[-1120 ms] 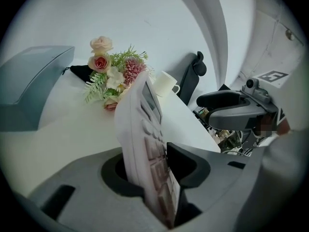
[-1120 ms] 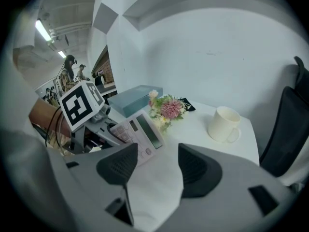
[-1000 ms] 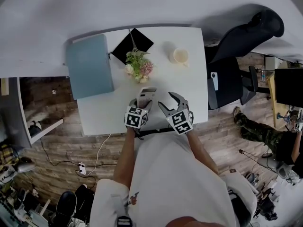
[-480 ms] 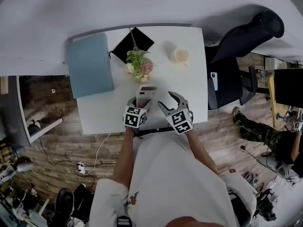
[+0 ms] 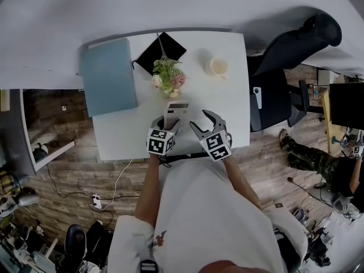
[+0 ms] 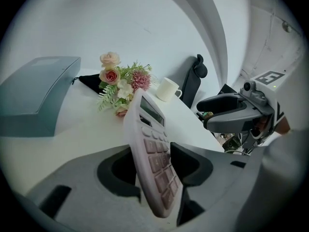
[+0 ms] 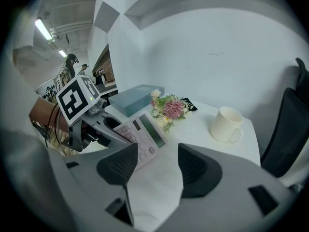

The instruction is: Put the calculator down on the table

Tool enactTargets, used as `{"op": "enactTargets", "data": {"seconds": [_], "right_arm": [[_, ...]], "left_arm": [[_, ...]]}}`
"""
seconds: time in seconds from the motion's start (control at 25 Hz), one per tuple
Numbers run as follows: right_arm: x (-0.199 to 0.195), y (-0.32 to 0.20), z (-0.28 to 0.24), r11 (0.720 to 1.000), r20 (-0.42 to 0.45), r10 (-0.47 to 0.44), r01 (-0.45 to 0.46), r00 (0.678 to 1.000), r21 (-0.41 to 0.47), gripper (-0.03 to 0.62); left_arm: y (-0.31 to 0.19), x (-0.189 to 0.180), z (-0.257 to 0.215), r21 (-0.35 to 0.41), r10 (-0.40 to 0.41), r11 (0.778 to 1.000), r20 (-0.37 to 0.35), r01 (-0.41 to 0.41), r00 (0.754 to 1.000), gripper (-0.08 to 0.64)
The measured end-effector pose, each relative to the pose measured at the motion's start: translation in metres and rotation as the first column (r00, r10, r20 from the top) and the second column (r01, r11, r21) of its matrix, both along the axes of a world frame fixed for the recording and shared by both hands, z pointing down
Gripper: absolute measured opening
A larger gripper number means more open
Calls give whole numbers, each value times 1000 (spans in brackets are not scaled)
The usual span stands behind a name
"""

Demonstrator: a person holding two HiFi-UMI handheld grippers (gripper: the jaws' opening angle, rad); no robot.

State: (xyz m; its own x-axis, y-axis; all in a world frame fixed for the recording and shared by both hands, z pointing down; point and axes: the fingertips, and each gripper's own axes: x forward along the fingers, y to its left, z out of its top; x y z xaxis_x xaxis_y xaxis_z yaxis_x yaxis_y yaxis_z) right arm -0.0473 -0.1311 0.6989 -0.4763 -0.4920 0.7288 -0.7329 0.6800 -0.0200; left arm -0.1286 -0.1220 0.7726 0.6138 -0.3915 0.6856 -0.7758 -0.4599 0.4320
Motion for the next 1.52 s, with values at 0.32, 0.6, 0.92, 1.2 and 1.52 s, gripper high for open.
{"op": "enactTargets", "data": {"seconds": [0.32,0.6,0.92,1.2,1.52], "right_arm": [[-6,0,-1,1000,-4,-12,12,1000,-3,262],[-6,2,1,1000,-9,-18,18,1000,-4,261],[-7,4,1,1000,-8,-22,22,1000,-2,261],[-8,7,5,1000,-8,-22,22,1000,-15,261],[-8,7,5,1000,-14,-25,25,1000,-17,261]], "left_arm": [[0,-14,-1,7,-42,999,1,42,999,216],[3,-24,4,-7,-94,996,14,94,995,232],[3,-30,9,0,-120,993,51,120,991,250],[1,-36,15,1,-146,989,74,147,987,264],[-1,-41,19,10,-145,989,124,145,982,267]]}}
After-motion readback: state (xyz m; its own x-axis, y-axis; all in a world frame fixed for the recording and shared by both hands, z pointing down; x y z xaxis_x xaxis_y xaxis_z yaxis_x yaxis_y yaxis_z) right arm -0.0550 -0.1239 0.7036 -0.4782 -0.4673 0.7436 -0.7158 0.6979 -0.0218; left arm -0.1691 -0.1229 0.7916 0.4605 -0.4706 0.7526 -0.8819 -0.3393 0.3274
